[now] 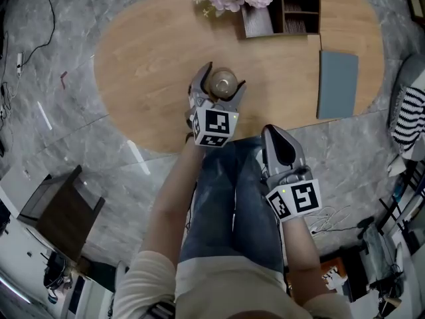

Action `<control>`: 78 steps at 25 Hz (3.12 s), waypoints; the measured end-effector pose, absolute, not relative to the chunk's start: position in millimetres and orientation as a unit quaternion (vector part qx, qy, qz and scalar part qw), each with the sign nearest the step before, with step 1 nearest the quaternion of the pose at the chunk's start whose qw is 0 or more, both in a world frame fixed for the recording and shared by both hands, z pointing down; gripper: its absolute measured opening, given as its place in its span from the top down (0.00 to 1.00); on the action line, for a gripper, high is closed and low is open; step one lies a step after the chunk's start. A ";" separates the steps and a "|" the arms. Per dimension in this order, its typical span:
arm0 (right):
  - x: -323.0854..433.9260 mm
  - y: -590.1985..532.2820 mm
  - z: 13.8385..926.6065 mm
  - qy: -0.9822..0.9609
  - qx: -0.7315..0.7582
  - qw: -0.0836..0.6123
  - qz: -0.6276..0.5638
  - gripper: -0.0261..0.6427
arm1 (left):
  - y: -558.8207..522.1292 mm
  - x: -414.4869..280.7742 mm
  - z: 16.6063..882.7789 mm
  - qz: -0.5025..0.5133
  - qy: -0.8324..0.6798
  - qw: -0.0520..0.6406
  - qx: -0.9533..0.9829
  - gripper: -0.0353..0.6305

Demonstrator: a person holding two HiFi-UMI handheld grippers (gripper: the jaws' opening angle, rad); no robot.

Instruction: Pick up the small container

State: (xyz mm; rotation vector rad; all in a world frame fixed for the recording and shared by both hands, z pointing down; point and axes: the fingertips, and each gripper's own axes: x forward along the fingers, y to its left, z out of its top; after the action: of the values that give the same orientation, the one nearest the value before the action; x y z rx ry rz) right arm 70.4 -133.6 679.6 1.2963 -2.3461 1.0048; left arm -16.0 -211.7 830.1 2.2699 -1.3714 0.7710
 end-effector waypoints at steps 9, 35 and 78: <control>71.6 -135.6 683.3 -0.803 0.459 0.134 0.356 0.96 | -213.1 -11.1 830.4 0.290 -0.483 0.161 0.810 0.43; 81.1 -127.8 614.7 -0.811 0.480 0.118 0.312 0.96 | -191.9 -13.0 741.3 0.245 -0.494 0.190 0.812 0.43; 74.4 -126.4 370.4 -0.858 0.483 0.082 0.151 0.96 | -122.0 -45.2 442.1 0.177 -0.507 0.213 0.816 0.43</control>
State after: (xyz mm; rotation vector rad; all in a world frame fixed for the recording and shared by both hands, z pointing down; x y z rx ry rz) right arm 74.4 -126.4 370.4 1.4443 -2.5651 0.4507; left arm -45.2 -122.0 442.1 2.2658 -1.4059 0.4914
